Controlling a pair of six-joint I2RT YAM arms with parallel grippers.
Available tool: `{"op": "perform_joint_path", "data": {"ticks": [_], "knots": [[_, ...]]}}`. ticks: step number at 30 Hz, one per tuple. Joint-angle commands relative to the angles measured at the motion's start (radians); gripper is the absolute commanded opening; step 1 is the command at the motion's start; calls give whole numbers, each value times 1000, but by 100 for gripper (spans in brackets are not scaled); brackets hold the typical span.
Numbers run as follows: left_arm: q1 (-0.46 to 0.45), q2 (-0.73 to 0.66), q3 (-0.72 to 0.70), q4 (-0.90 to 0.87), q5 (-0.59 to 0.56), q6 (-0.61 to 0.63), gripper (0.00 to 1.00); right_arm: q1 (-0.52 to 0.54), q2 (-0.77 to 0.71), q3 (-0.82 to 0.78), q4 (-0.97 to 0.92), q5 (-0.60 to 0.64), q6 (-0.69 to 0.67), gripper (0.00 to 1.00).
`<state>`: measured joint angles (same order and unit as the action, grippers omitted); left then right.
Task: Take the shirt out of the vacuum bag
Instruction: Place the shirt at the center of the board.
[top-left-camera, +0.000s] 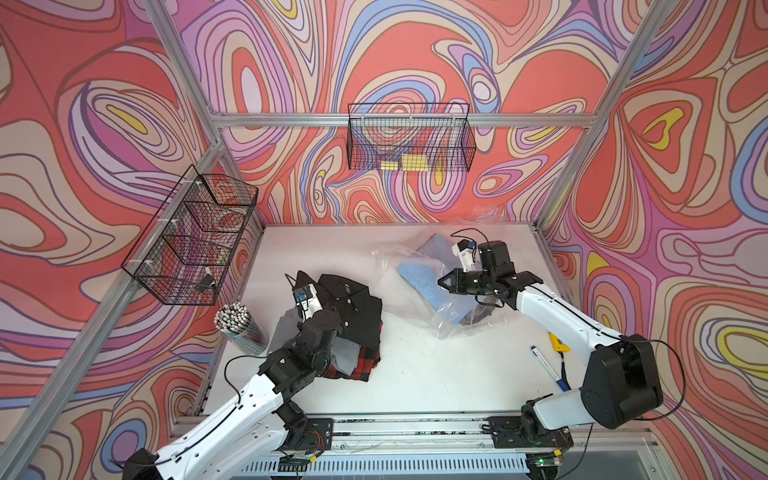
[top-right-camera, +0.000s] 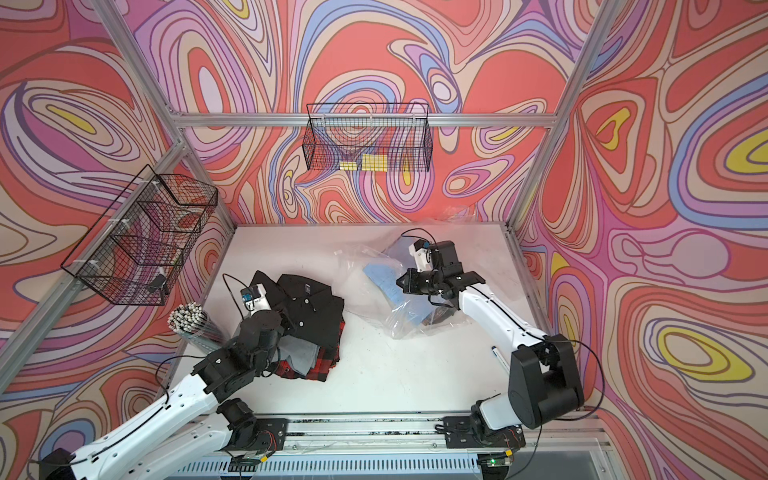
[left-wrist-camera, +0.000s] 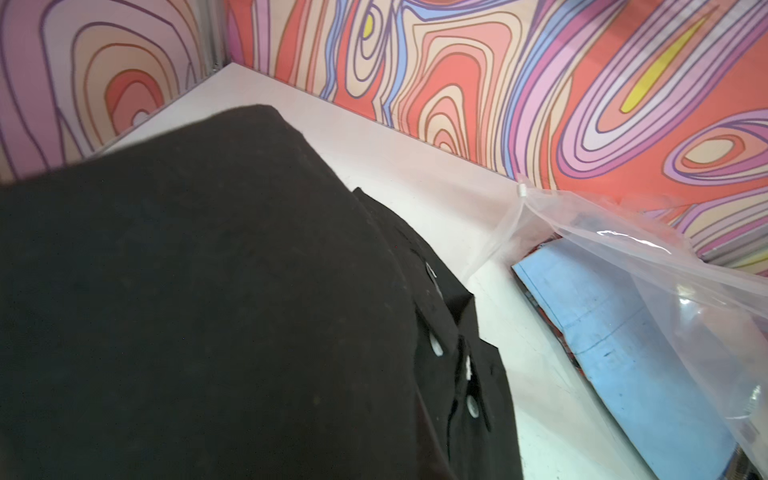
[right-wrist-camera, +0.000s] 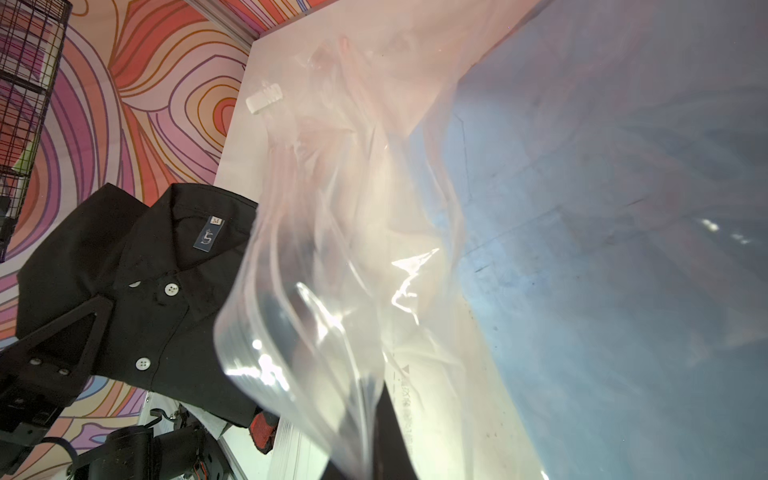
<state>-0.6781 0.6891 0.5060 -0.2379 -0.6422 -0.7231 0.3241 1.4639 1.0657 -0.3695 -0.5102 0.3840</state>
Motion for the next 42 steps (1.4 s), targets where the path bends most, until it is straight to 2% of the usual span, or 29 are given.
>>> {"op": "perform_joint_path", "data": {"ticks": [1,5,6,7,8,9,11,13,18,21,24,26,28,30,33,34,38,42], "knots": [[6,-83,-77,-78,-74,-77,0,12,14,-3,13,-6,4,0],[8,-118,-110,-148,-90,-135,0,16,-4,-7,8,-3,4,0],[9,-121,-115,-153,-86,-144,7,16,-7,-9,5,-1,4,0],[8,-123,-119,-155,-79,-151,22,16,-12,-12,3,2,4,0],[8,-120,-121,-158,-74,-159,33,17,-15,-13,0,4,4,0],[8,-118,-120,-167,-75,-170,39,18,-17,-15,-2,4,6,0],[9,-109,-116,-171,-75,-181,73,19,-25,-18,-3,4,7,0],[9,-97,-108,-169,-69,-181,99,20,-30,-18,-4,6,8,0],[8,-79,-57,-163,-44,-183,99,21,-31,-21,-1,6,14,0],[8,-78,1,-118,8,-144,99,21,-28,-26,7,4,21,0],[6,-31,124,-76,70,-108,99,25,-26,-26,12,3,24,0],[-2,21,223,-127,78,-109,99,27,-27,-24,14,0,26,0],[-25,58,312,-206,41,-136,99,29,-28,-27,11,-8,24,0],[-64,72,368,-290,-47,-164,99,29,-29,-32,5,-8,17,0],[-99,48,399,-385,-157,-216,99,29,-34,-46,2,-5,9,0],[-102,29,392,-401,-160,-232,99,30,-35,-51,2,-4,7,0],[-107,-5,320,-274,-155,-176,99,30,-36,-38,-10,4,1,0],[-107,150,313,-76,-141,-41,99,29,-56,-18,-20,10,6,0]]}}
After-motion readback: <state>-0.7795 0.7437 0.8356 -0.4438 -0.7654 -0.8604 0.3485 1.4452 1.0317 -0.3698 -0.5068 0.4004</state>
